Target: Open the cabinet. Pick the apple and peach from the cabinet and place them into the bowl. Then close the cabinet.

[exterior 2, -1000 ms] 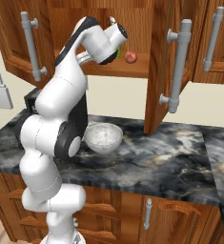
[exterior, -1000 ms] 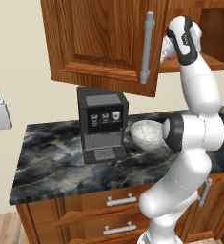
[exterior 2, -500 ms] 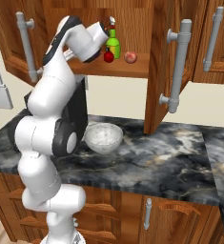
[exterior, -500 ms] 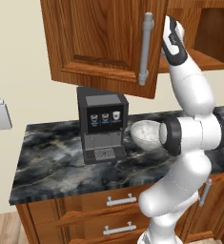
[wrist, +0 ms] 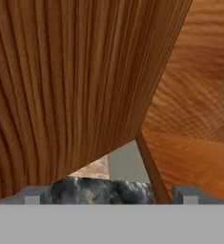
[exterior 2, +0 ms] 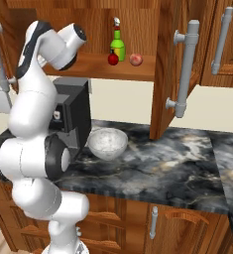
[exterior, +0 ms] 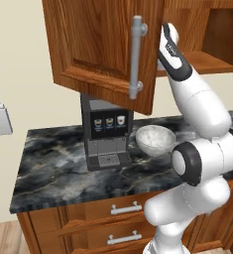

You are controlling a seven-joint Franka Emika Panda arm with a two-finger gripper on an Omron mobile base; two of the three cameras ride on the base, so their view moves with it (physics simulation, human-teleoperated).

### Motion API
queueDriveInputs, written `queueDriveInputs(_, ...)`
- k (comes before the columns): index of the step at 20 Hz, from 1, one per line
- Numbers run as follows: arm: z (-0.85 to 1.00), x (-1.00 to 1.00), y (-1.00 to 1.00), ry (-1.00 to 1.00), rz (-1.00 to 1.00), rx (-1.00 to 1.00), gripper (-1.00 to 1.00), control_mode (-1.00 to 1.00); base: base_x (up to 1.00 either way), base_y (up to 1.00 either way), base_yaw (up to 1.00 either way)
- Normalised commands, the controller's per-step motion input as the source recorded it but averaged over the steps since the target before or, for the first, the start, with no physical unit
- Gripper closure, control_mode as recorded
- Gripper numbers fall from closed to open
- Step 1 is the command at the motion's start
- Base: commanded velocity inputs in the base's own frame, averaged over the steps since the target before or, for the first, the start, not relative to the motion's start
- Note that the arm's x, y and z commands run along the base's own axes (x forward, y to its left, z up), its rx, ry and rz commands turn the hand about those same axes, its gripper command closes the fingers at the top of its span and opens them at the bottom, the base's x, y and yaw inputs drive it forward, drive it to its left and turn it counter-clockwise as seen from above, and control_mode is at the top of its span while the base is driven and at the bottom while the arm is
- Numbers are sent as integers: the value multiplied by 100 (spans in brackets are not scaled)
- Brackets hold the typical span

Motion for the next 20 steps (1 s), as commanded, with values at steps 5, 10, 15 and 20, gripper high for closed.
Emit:
queueDriveInputs(5,-1,-14,100,-18,0,0,-100,-100,0,0,0)
queueDriveInputs(10,0,1,43,-2,0,0,-100,-100,0,0,0)
queueDriveInputs(15,5,-5,-12,0,0,0,-100,-100,0,0,0)
queueDriveInputs(20,55,-31,-58,0,-1,3,-100,-100,0,0,0)
